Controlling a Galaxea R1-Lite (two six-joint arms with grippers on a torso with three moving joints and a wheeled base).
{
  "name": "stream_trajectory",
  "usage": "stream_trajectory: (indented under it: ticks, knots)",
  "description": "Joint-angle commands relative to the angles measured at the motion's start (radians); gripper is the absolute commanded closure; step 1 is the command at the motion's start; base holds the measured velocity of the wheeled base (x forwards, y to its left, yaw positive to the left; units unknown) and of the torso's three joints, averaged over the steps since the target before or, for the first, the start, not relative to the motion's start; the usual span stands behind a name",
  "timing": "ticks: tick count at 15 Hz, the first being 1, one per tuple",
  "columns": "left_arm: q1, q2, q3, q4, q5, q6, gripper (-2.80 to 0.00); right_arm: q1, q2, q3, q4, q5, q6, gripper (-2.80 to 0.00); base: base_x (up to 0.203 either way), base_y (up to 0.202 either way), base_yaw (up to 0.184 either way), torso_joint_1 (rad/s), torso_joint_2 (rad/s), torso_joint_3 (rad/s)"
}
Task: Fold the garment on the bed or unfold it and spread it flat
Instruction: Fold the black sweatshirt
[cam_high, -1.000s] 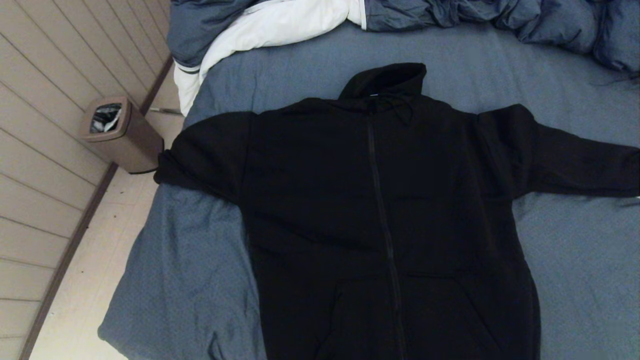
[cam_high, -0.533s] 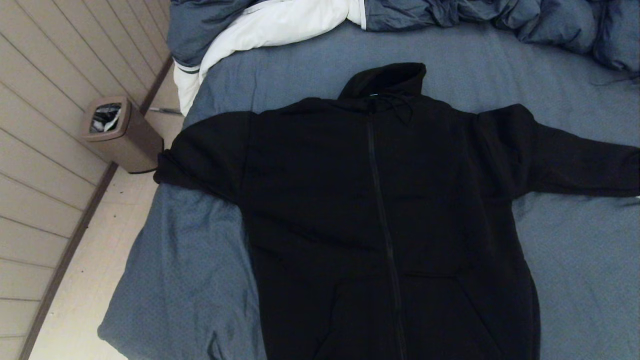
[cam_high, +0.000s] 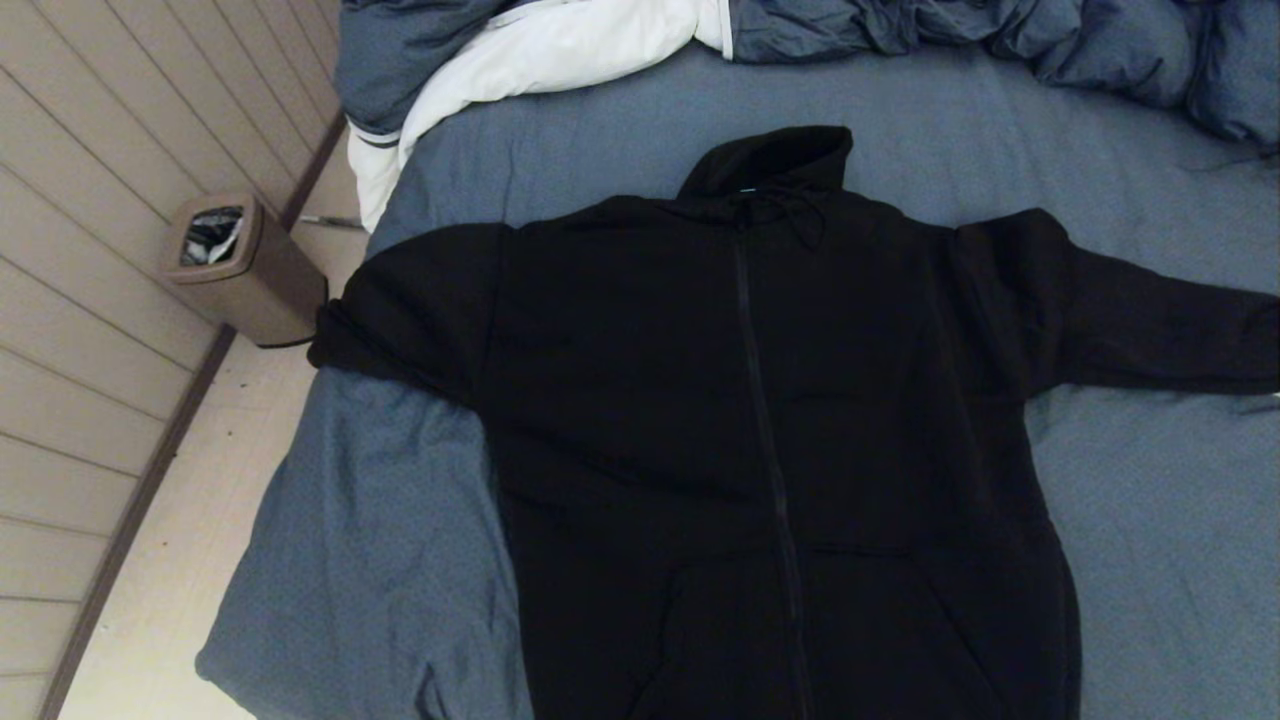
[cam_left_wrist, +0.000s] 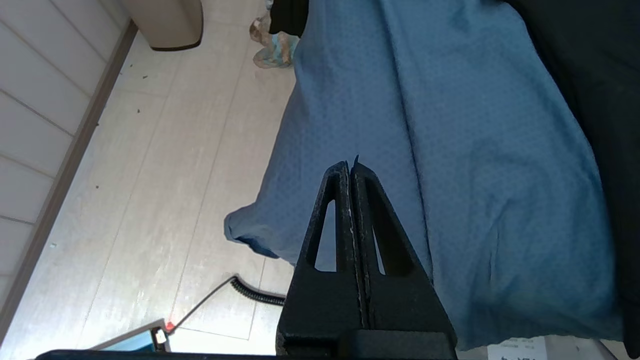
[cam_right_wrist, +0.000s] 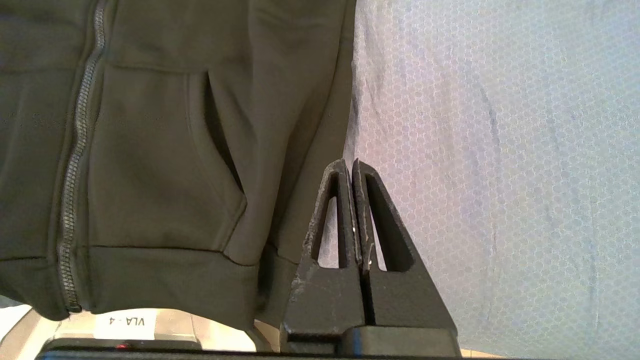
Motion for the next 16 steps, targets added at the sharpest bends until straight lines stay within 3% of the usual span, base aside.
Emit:
stream_trajectory:
  ticks: [1, 16]
  knots:
    - [0.000, 0.002, 0.000, -0.001, 0.001, -0.002, 0.00, 0.001, -0.001, 0.000, 0.000, 0.000, 0.000, 0.00, 0.000, 0.000, 0.000, 0.066, -0.13, -0.080]
    - [0.000, 0.002, 0.000, -0.001, 0.001, -0.001, 0.00, 0.001, -0.001, 0.000, 0.000, 0.000, 0.000, 0.00, 0.000, 0.000, 0.000, 0.240, -0.52, -0.284]
